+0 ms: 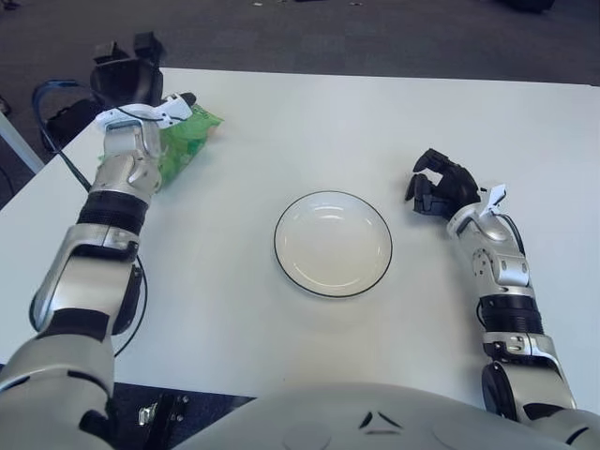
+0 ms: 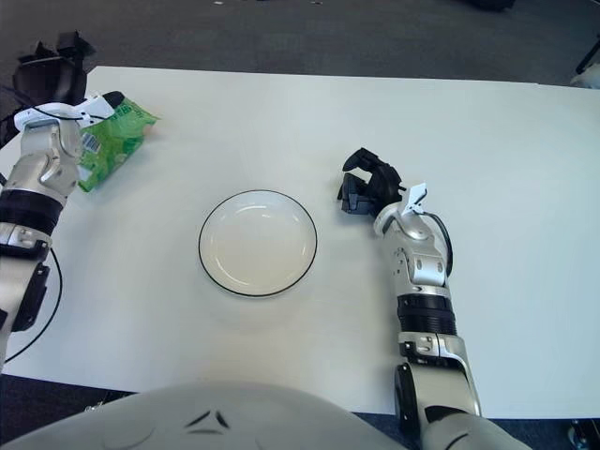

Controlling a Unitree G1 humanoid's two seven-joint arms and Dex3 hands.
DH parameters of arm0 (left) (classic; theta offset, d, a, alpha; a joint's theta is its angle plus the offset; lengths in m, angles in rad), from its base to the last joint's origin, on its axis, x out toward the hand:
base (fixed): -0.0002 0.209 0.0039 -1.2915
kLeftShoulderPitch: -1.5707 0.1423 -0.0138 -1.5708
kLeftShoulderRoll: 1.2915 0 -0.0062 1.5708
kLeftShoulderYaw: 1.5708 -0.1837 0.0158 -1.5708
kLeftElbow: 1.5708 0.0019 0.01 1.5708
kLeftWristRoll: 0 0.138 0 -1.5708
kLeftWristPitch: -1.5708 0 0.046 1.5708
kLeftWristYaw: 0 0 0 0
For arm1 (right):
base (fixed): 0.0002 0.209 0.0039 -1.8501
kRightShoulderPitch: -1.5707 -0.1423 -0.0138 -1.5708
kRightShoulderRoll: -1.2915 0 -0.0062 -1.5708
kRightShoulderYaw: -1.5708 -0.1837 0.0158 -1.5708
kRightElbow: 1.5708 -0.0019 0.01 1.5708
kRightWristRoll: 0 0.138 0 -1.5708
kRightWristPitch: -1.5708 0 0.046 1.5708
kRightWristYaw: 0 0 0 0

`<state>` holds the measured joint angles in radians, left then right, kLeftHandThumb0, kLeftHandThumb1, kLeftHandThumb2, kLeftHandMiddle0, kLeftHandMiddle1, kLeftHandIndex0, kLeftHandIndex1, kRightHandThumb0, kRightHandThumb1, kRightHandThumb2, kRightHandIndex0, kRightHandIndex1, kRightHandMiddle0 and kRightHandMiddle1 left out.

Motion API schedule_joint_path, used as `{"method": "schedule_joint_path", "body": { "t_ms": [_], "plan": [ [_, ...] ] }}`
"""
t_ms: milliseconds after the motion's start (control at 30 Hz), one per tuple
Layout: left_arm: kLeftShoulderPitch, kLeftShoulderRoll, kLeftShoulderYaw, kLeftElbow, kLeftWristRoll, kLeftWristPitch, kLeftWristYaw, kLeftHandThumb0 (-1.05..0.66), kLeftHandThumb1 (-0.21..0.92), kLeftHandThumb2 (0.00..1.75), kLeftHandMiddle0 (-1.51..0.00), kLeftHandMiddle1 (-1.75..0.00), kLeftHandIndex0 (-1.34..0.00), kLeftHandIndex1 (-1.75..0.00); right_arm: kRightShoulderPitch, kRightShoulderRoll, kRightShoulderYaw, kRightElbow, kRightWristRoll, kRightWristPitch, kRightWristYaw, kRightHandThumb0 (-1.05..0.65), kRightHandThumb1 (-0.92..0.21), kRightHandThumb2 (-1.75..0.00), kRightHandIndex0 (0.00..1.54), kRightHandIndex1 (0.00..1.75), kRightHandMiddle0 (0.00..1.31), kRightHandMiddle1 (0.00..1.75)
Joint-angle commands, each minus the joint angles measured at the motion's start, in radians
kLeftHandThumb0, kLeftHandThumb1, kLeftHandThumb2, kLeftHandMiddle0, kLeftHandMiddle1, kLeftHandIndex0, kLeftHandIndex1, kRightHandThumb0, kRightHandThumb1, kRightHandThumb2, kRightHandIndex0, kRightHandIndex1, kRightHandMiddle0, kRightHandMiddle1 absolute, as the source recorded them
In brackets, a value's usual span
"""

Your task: Put the snack into the plate.

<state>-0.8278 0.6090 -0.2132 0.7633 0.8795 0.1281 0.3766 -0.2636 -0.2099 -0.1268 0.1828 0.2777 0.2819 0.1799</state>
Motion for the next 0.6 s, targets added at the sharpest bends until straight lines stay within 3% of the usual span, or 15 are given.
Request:
{"method": "schedule_joint_path", "body": {
  "t_ms": [0, 300, 567],
  "plan": [
    [-0.04, 0.016, -0.04, 0.057, 0.024, 0.026, 0.008, -0.99, 0.92, 0.76, 0.0, -0.06, 0.0, -0.3, 0.079, 0.028, 0.021, 0.089, -0.034, 0.056, -0.019, -0.01, -0.11, -1.56, 0.77, 1.75, 0.56, 1.7],
    [-0.097, 0.003, -0.127, 0.226, 0.019, 0.064, -0.041, -1.05, 0.92, 0.81, 0.0, 0.0, 0.0, -0.05, 0.084, 0.038, 0.018, 0.097, -0.055, 0.028, -0.041, -0.01, -0.1, -1.56, 0.77, 1.75, 0.57, 1.69],
    [-0.126, 0.001, -0.169, 0.401, -0.028, -0.018, -0.036, -1.05, 0.92, 0.84, 0.0, 0.0, 0.0, 0.0, 0.091, 0.049, 0.023, 0.085, -0.073, 0.016, -0.058, -0.01, -0.1, -1.56, 0.77, 1.75, 0.56, 1.7]
  ]
}}
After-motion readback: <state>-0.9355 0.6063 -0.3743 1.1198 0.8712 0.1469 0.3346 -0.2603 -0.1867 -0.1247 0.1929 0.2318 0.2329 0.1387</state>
